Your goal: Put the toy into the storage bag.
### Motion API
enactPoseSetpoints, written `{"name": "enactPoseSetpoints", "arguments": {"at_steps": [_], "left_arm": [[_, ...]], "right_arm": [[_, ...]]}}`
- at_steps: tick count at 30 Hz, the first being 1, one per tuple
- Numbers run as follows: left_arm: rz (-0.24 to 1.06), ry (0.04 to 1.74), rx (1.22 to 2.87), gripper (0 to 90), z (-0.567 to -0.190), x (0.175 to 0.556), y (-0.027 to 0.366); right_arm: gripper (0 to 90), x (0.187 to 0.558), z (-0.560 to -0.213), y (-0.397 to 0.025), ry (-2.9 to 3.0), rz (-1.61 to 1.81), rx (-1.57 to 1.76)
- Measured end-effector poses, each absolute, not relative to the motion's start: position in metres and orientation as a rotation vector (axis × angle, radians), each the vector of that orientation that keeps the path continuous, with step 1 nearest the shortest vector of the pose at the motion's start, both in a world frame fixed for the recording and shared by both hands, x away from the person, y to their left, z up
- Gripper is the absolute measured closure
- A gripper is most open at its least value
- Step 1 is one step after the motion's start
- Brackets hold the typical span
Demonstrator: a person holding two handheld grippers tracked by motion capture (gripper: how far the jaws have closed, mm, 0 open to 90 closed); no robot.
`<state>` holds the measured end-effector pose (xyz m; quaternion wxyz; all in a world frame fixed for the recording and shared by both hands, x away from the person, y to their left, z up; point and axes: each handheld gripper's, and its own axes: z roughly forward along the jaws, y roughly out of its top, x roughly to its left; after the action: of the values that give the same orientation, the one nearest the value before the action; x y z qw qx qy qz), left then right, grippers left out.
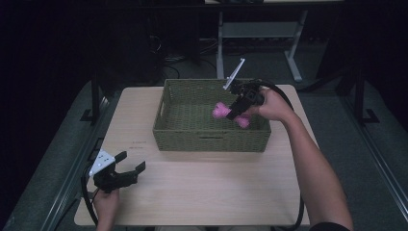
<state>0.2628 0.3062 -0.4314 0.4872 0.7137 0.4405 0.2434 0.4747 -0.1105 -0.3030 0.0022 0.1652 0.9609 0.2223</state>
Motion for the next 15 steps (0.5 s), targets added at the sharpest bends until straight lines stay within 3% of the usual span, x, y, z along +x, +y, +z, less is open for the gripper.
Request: {"name": "enactPoseSetpoints", "arguments": {"at_steps": [15], "left_arm": [[0.592,1.071,1.733,12.8,-0.431,0.262,0.307]], "right_arm": [[58.3,0.489,-0.322,-0.107,3.035,0.679,0.565]]}}
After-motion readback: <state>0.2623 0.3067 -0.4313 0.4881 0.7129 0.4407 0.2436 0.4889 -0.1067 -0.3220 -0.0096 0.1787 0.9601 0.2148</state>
